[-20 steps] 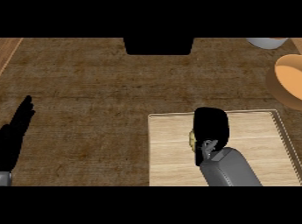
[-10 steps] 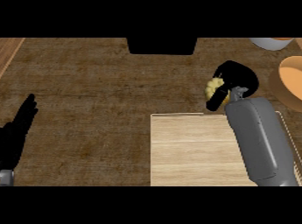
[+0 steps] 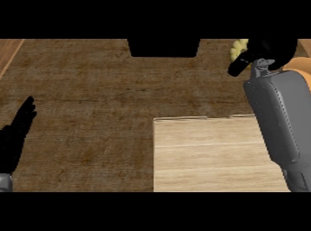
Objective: Pick the squash from the tray and place it in the pot
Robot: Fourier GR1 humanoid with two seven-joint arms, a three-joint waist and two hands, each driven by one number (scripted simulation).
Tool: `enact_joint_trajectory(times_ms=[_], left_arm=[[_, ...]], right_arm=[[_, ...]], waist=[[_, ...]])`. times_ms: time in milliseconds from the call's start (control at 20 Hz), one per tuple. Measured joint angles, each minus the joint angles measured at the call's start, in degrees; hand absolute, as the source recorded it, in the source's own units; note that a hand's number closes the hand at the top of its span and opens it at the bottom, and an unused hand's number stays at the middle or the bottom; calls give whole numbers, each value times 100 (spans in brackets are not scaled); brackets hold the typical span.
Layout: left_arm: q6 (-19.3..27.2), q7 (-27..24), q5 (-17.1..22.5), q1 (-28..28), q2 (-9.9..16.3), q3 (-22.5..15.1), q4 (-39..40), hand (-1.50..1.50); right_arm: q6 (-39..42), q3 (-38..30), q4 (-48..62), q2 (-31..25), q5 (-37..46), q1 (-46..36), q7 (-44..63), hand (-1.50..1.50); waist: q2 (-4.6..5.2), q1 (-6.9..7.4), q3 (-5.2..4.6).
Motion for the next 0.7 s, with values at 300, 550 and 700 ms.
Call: enact_joint_trajectory(times_ms=[300, 550, 700], left_arm=[[21, -10, -63, 59, -115, -8, -11, 0], [-4, -1, -147, 160, -154, -6, -145, 0], [-1, 100, -196, 89, -195, 2, -173, 0]], right_arm=[[-681, -266, -359, -243, 130, -119, 59, 150], [-1184, -748, -192, -562, -74, -341, -192, 150], [-1416, -996, -26, -836, -207, -429, -453, 150]], waist=[[-4, -27, 1], [2, -12, 4], [5, -16, 4]])
